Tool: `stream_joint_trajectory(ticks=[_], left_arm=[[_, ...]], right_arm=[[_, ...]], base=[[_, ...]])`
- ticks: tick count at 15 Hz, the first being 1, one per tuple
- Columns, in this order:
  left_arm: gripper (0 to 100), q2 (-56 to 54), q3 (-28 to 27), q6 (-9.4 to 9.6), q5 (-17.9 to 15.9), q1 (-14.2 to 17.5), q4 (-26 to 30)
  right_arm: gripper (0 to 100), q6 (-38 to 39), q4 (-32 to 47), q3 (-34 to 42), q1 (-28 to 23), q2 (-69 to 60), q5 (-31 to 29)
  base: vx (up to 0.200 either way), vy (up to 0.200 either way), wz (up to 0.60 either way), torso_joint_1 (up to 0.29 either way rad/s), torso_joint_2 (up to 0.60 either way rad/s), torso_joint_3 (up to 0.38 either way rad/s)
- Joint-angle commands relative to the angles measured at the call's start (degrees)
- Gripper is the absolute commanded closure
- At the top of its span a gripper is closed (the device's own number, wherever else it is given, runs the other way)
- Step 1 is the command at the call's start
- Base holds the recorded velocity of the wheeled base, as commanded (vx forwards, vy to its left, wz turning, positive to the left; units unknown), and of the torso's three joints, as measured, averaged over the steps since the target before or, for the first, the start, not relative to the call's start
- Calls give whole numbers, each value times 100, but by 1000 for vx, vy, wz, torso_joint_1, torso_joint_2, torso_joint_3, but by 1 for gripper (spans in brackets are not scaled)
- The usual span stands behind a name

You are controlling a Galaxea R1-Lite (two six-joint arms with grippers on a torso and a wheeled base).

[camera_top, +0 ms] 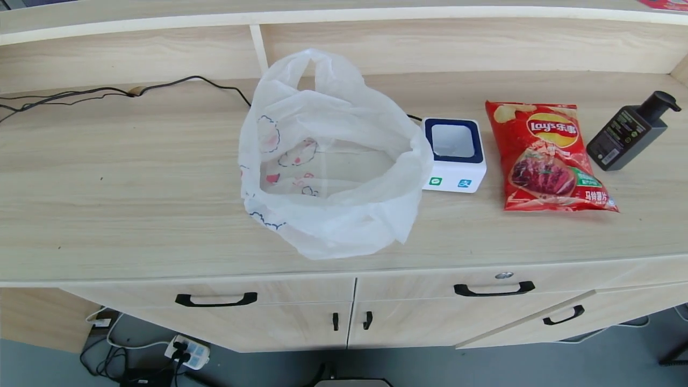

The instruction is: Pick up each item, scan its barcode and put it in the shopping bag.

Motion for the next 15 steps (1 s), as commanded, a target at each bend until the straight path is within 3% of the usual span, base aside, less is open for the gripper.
stream_joint_trajectory(ticks=[1,6,7,12,15], left_arm=[[0,9,0,9,-5,1,-4],[0,9,0,9,-5,1,-4],[0,9,0,18,-5,1,-4],[0,9,0,18,-5,1,-4],[0,9,0,35,-5,1,-4]], right_arm=[[0,3,-1,1,0,6,0],[0,-41,-28,10,0,6,44],[0,-111,-98,-175,0,50,273],[0,-32,-1,-3005,53,3355,835],[0,-58,-415,-4077,272,4972,862]], base=[[0,0,0,0,0,0],[0,0,0,0,0,0],[0,0,0,0,0,0],[0,0,0,0,0,0],[0,0,0,0,0,0]])
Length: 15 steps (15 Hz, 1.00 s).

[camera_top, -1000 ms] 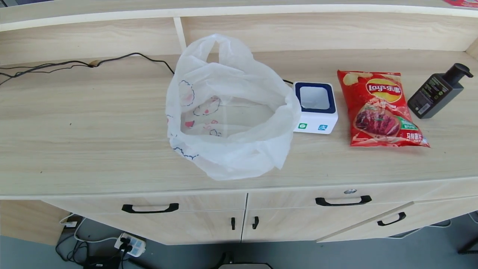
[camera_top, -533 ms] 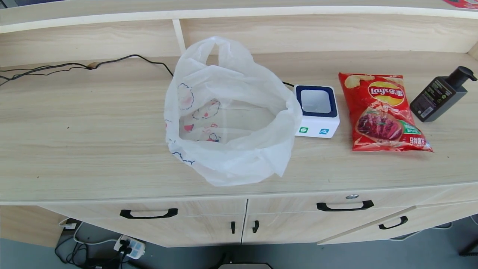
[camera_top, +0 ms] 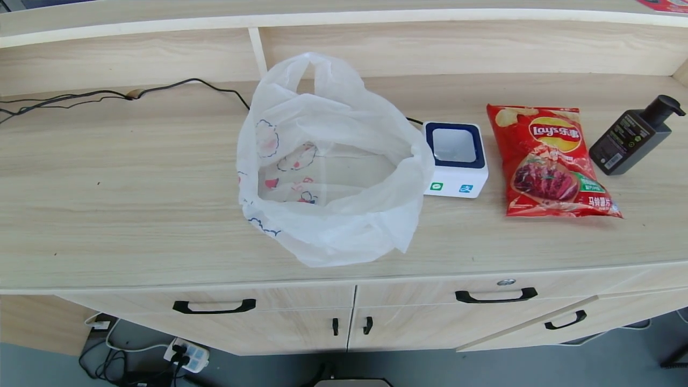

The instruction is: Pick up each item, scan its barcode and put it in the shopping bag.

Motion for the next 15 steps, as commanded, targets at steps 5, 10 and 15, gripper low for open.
stream_joint_trajectory(ticks=[5,10,15], left_arm=[[0,9,0,4,0,1,-4],[0,9,0,4,0,1,-4],[0,9,0,4,0,1,-4]], right_arm=[[0,-344,-899,-1533,384,3144,70],[0,-326,-969,-2553,762,4252,-185],[0,-212,-1593,-2685,947,4867,-475]], base=[[0,0,0,0,0,0],[0,0,0,0,0,0],[0,0,0,0,0,0]])
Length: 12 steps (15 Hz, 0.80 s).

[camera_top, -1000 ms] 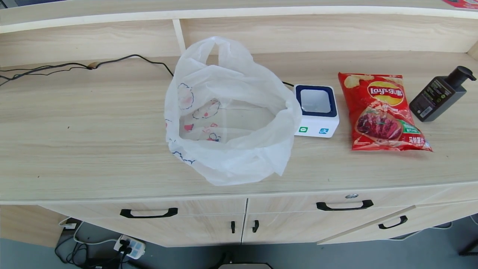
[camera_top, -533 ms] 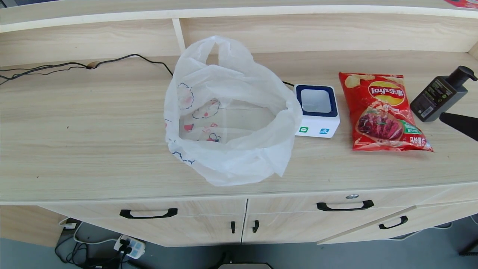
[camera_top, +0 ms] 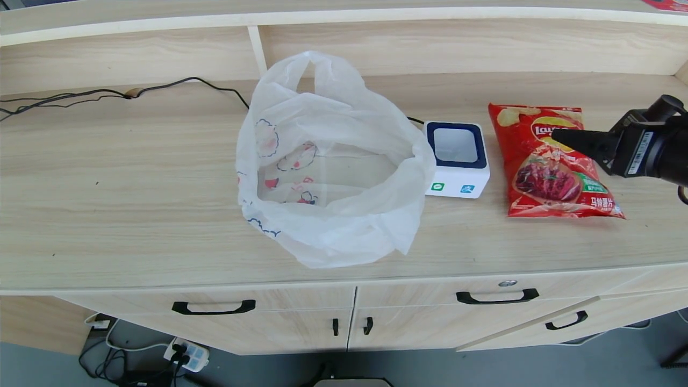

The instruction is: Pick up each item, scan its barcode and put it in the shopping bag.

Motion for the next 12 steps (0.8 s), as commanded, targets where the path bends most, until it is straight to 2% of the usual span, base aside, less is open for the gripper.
stream_joint_trajectory(ticks=[1,8,12], left_arm=[[0,9,0,0,0,-1,-2],[0,9,0,0,0,-1,-2],[0,9,0,0,0,-1,7]], right_arm=[[0,106,-12,-108,-46,293,-4],[0,176,41,-776,-441,979,-83],[0,220,76,-1303,-441,1374,-119]], base=[[0,0,0,0,0,0],[0,0,0,0,0,0],[0,0,0,0,0,0]])
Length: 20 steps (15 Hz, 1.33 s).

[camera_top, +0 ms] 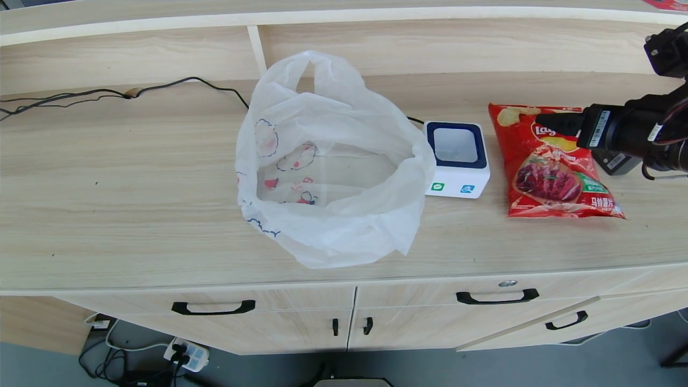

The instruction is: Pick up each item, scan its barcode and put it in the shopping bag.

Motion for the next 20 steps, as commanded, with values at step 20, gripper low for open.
stream_joint_trajectory(ticks=[20], left_arm=[[0,9,0,0,0,2,-2]], right_arm=[[0,83,359,218,73,532,-220]], base=[[0,0,0,0,0,0]])
